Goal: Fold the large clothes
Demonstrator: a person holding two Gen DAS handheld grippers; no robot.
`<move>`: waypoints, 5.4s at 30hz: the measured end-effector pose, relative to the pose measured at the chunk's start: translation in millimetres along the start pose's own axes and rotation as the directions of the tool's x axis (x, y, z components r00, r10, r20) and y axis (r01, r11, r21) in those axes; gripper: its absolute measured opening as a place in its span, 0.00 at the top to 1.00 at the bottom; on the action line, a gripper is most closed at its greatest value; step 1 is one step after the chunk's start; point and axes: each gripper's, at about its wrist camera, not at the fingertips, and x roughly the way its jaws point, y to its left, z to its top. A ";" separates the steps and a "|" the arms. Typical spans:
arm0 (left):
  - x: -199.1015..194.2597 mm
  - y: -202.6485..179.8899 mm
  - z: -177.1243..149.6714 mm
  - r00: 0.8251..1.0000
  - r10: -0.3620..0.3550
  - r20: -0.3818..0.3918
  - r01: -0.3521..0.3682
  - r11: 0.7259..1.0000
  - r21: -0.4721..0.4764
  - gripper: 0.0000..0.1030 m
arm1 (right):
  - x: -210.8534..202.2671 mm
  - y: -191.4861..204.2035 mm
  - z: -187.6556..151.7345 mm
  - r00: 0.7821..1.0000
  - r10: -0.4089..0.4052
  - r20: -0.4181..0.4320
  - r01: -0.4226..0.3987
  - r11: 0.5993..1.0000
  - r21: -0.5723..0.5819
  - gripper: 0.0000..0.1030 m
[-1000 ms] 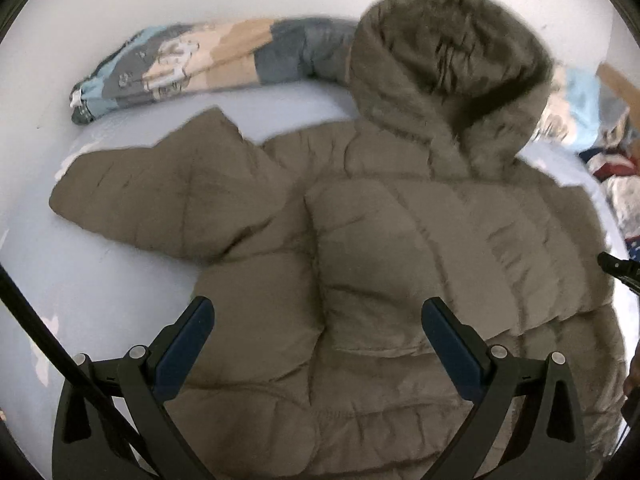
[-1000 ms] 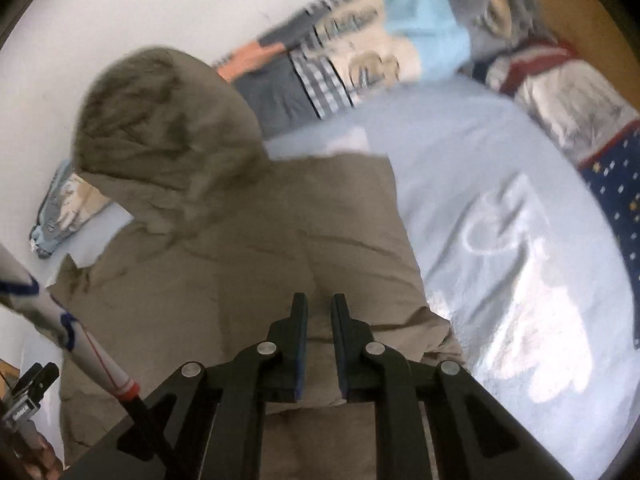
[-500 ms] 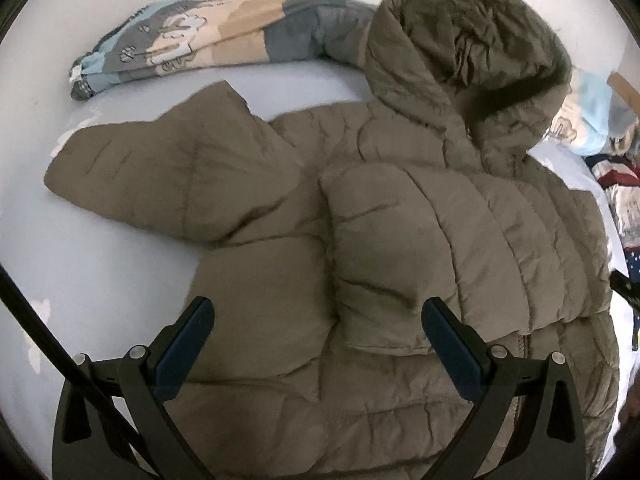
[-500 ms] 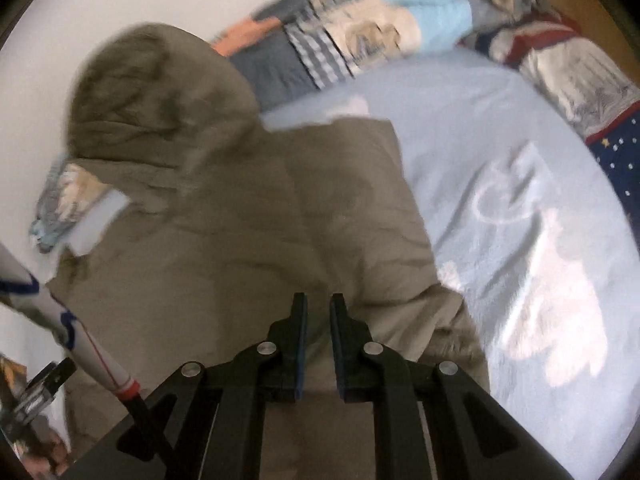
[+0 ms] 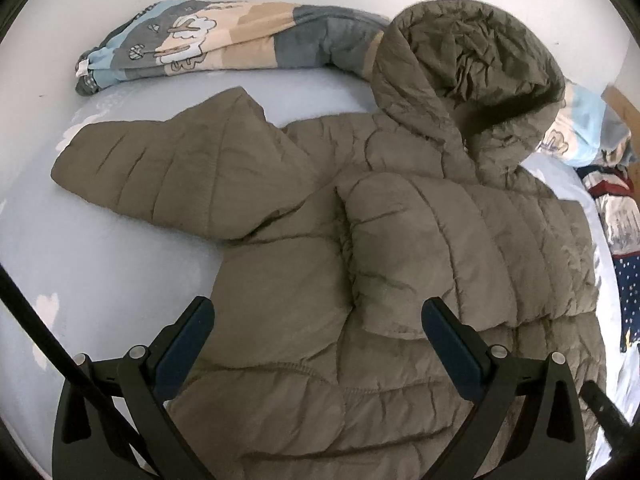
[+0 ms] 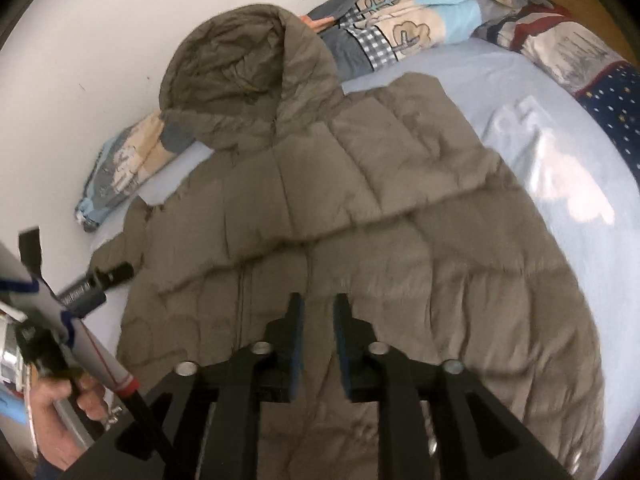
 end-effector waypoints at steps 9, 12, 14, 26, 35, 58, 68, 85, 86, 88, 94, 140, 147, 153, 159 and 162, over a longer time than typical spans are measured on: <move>29.8 -15.5 -14.5 0.992 0.081 -0.094 -0.072 0.993 0.098 0.00 | 40.7 13.4 -17.7 0.991 -0.028 -0.130 0.022 0.999 -0.048 0.68; 29.9 -19.9 -14.8 0.993 0.088 -0.085 -0.079 0.991 0.107 0.00 | 42.7 22.3 -18.7 0.990 -0.038 -0.132 0.027 0.996 -0.085 0.68; 24.1 -20.0 -11.8 0.995 0.080 -0.062 -0.073 0.992 0.100 0.00 | 37.9 25.9 -16.0 0.993 -0.013 -0.117 0.002 0.996 -0.094 0.68; 27.4 11.3 -3.3 0.990 0.109 -0.087 -0.106 0.994 0.039 0.00 | 41.2 18.8 -1.8 0.994 -0.071 -0.087 0.060 0.991 -0.118 0.62; 5.8 43.4 11.5 0.998 0.050 -0.025 -0.051 0.997 -0.062 0.00 | 45.0 30.0 -5.1 0.993 -0.050 -0.107 0.035 0.989 -0.143 0.57; -11.7 283.1 12.7 0.995 0.099 0.018 -0.075 0.852 -0.517 0.00 | 38.7 40.4 -4.4 0.996 -0.048 -0.074 0.034 0.983 -0.181 0.55; -7.4 340.8 14.9 0.996 -0.021 0.083 0.070 0.760 -0.647 0.33 | 48.8 45.7 -6.2 0.995 -0.047 -0.083 0.030 0.981 -0.194 0.55; 70.7 412.4 60.3 0.949 -0.175 0.263 0.316 0.527 -0.789 0.57 | 53.8 35.0 -6.8 0.995 -0.068 -0.075 0.052 0.979 -0.195 0.55; 75.1 415.5 62.4 0.951 -0.163 0.262 0.308 0.528 -0.791 0.57 | 54.4 36.1 -6.9 0.995 -0.070 -0.073 0.054 0.979 -0.197 0.55; 85.0 421.8 67.5 0.960 -0.133 0.245 0.277 0.542 -0.793 0.57 | 56.9 38.6 -7.0 0.995 -0.072 -0.072 0.056 0.977 -0.205 0.55; 105.6 431.3 70.9 0.955 -0.118 0.272 0.292 0.522 -0.801 0.57 | 62.1 42.2 -6.3 0.995 -0.078 -0.067 0.062 0.974 -0.218 0.55; -0.2 -140.0 3.2 0.889 -0.434 -0.145 0.454 0.874 0.173 0.43 | -43.1 -68.6 46.7 0.984 0.036 0.174 -0.072 0.976 0.203 0.55; -70.6 -78.8 -4.9 0.888 -0.460 0.024 0.452 0.880 0.143 0.38 | -18.8 -52.9 49.6 0.971 0.189 0.149 -0.220 0.948 0.230 0.53; -45.2 27.4 14.6 0.936 -0.341 0.083 0.349 0.928 -0.128 0.36 | 22.7 -32.5 48.4 0.941 0.317 0.117 -0.337 0.902 0.269 0.51; -28.0 87.9 22.4 0.963 -0.259 0.072 0.268 0.934 -0.237 0.36 | 65.9 -15.4 50.3 0.937 0.339 0.082 -0.347 0.884 0.314 0.51; -20.5 94.0 28.9 0.967 -0.244 0.067 0.253 0.939 -0.234 0.36 | 83.5 -6.2 47.3 0.938 0.343 0.043 -0.339 0.887 0.315 0.51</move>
